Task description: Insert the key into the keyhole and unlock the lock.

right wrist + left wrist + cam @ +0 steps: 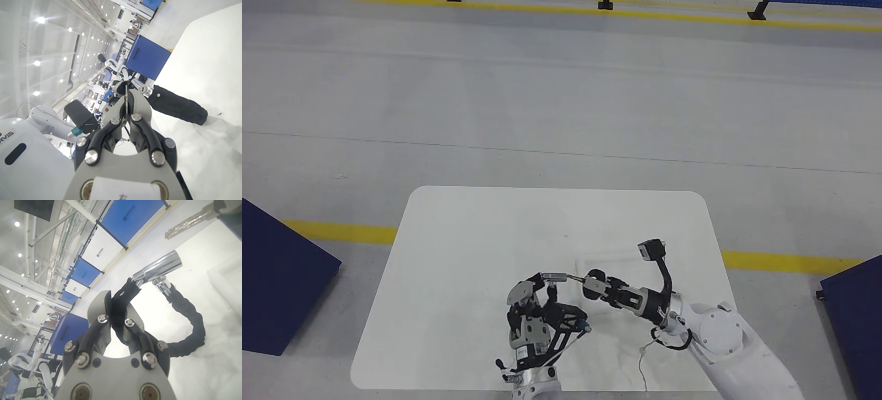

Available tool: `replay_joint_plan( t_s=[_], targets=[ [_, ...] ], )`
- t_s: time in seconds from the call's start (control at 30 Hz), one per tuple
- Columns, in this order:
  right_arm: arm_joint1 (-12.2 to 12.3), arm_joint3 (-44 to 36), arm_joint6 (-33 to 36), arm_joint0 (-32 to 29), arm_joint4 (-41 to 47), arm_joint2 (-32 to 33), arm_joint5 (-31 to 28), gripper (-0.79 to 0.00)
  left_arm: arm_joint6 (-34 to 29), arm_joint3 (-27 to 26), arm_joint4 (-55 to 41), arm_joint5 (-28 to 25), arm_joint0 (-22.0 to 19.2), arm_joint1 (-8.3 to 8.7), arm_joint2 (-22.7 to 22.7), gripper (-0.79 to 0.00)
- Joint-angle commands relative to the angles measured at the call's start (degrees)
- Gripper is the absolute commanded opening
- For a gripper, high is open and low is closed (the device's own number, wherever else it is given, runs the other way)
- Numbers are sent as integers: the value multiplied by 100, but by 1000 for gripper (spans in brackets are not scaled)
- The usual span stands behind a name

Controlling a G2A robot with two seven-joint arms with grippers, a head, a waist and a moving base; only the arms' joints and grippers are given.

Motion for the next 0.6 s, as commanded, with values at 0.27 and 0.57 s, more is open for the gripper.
replay_joint_plan(
  t_s=[0.27, 0.57],
  targets=[
    [-12, -6, -175, -99, -196, 100, 85, -785, 64, 30, -167, -69, -53, -85, -27, -785],
    [8, 115, -82, -78, -156, 350, 160, -785, 109, 46, -177, -191, -40, -126, -70, -785]
  ],
)
